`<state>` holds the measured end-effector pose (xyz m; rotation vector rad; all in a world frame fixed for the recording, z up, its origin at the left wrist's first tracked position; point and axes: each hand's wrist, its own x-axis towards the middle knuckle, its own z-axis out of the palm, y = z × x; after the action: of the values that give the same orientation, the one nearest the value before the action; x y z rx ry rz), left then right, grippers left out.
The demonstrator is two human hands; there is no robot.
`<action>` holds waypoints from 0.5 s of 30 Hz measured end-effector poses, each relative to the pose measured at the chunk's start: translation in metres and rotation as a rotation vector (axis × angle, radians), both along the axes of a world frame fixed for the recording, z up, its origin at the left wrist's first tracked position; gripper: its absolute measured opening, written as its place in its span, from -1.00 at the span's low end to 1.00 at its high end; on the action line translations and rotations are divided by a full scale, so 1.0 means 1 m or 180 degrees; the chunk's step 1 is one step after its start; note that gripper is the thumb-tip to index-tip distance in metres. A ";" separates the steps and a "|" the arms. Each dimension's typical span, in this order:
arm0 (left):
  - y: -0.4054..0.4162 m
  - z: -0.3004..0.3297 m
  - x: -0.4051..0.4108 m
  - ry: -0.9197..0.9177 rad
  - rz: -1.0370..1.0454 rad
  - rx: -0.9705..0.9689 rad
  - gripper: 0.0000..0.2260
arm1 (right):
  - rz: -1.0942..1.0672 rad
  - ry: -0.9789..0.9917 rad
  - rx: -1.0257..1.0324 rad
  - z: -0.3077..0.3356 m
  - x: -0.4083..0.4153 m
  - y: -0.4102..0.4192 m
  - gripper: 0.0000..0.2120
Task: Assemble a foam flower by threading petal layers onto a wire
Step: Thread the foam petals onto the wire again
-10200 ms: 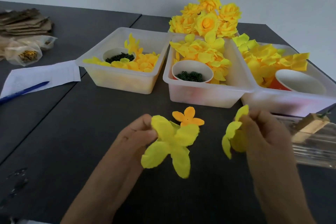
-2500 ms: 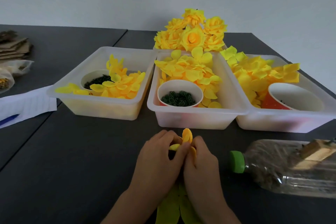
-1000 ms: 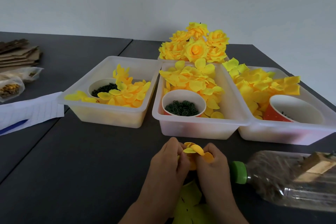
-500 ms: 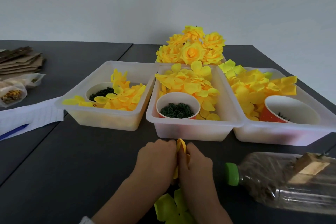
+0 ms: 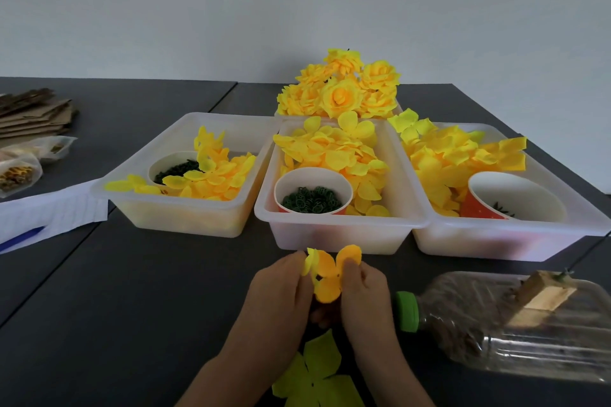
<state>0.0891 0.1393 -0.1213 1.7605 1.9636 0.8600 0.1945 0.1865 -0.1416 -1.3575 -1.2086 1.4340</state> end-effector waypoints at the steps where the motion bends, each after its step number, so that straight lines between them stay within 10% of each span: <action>1: -0.002 0.001 -0.001 -0.0192 0.0037 0.0163 -0.81 | 0.0085 -0.0113 0.0126 -0.001 0.000 -0.002 -0.57; 5: -0.011 -0.004 -0.011 -0.0341 0.0394 0.0772 -0.68 | 0.0394 -0.0394 0.0590 -0.001 -0.001 -0.011 -0.75; 15: -0.006 -0.010 -0.024 -0.0207 0.0518 -0.0127 -0.75 | 0.0343 -0.0603 0.0718 -0.006 -0.007 -0.020 -0.86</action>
<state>0.0651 0.1334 -0.1309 1.5478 2.0884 0.9117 0.1872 0.1667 -0.1472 -1.3093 -1.5378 1.2186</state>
